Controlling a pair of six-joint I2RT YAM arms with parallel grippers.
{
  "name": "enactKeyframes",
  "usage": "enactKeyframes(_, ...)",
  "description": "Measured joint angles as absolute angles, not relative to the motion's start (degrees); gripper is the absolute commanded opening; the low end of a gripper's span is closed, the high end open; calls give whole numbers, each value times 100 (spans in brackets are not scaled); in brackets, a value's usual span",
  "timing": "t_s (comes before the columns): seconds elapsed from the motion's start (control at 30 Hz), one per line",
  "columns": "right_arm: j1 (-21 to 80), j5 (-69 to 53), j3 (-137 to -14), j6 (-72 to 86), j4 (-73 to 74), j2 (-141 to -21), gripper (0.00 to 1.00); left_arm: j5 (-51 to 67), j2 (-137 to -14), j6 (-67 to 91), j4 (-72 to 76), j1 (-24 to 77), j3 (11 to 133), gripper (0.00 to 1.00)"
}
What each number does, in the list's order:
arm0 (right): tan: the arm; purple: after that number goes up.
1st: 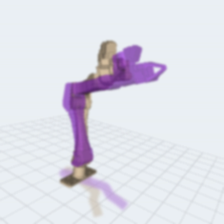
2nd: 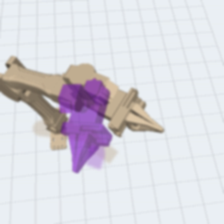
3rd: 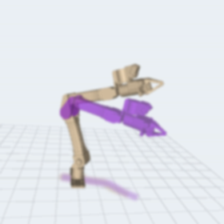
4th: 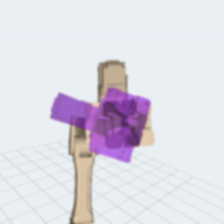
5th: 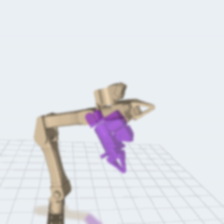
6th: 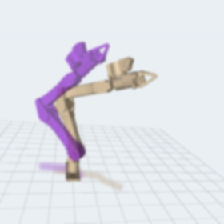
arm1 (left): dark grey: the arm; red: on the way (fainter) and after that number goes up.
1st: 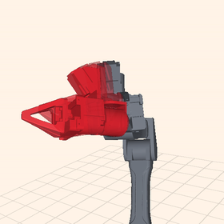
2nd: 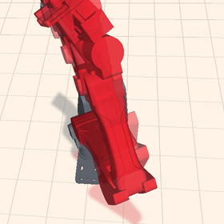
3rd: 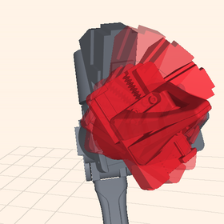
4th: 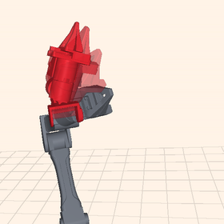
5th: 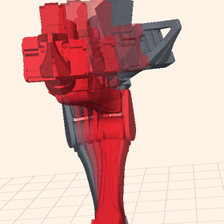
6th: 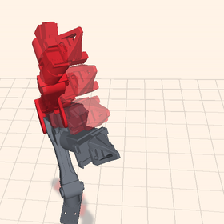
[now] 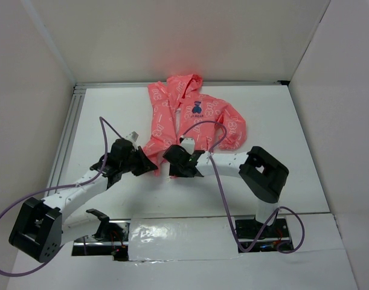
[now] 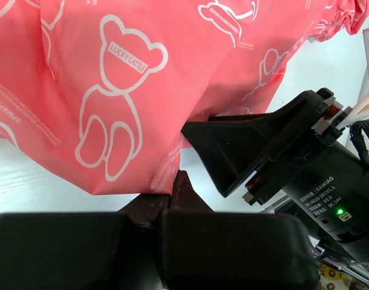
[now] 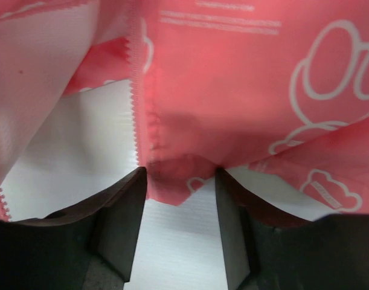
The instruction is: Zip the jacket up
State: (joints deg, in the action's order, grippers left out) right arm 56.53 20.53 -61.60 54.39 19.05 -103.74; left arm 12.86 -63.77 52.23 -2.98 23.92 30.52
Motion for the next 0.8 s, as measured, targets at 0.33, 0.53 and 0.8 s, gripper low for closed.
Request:
enactKeyframes(0.33,5763,2204,-6434,5417,2134,-10532,61,1280,-6377,5221,-301,2392,3052,0)
enactKeyframes(0.53,5852,2342,-6569,5413,2209,-10659,43,1273,-6377,5153,-305,2392,3052,0)
enactKeyframes(0.8,5852,2383,-6569,5437,2233,-10676,29,1273,-6377,5109,-344,2392,3052,0)
